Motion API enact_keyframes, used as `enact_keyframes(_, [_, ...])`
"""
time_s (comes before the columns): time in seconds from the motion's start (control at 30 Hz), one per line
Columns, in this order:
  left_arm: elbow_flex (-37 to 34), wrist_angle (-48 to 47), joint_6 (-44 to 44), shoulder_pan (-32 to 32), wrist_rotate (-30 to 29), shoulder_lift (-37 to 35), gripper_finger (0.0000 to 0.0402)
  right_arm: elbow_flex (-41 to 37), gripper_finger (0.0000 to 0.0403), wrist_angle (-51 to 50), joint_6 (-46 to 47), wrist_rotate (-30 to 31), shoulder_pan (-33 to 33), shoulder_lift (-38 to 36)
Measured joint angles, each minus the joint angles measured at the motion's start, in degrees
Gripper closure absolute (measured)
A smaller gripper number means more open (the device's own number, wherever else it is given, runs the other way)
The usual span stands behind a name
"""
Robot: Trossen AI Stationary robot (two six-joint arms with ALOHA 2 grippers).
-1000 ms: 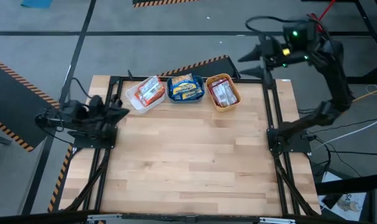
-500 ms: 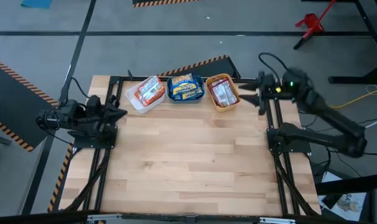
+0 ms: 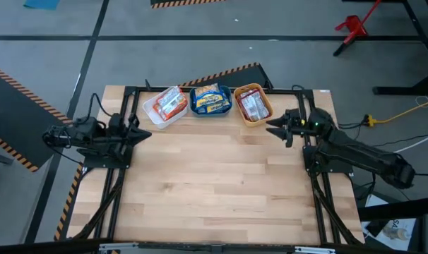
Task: Sort Maruchan noodles
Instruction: Return to Home Position
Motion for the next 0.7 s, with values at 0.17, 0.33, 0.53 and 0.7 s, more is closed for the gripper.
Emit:
enact_keyframes(0.17, [-1.9,-0.3,-0.1,0.0,4.3,-0.3,0.0401,-6.3,0.0207,8.8,0.2,-0.4,0.0,-0.1])
enact_keyframes(0.33, [-1.8,-0.2,0.5,0.0,6.4,-0.3,0.0401,-10.0,0.0207,10.7,-1.3,-0.1,0.1,0.1])
enact_keyframes(0.53, [-1.8,-3.8,0.0,0.0,6.5,-0.3,0.0401,-10.0,0.0207,13.7,-1.9,-1.9,6.7,0.1])
enact_keyframes(0.7, [-1.8,-8.5,1.4,0.0,5.6,-0.3,0.0401,-10.0,0.0207,14.5,-2.7,3.1,15.5,-0.3])
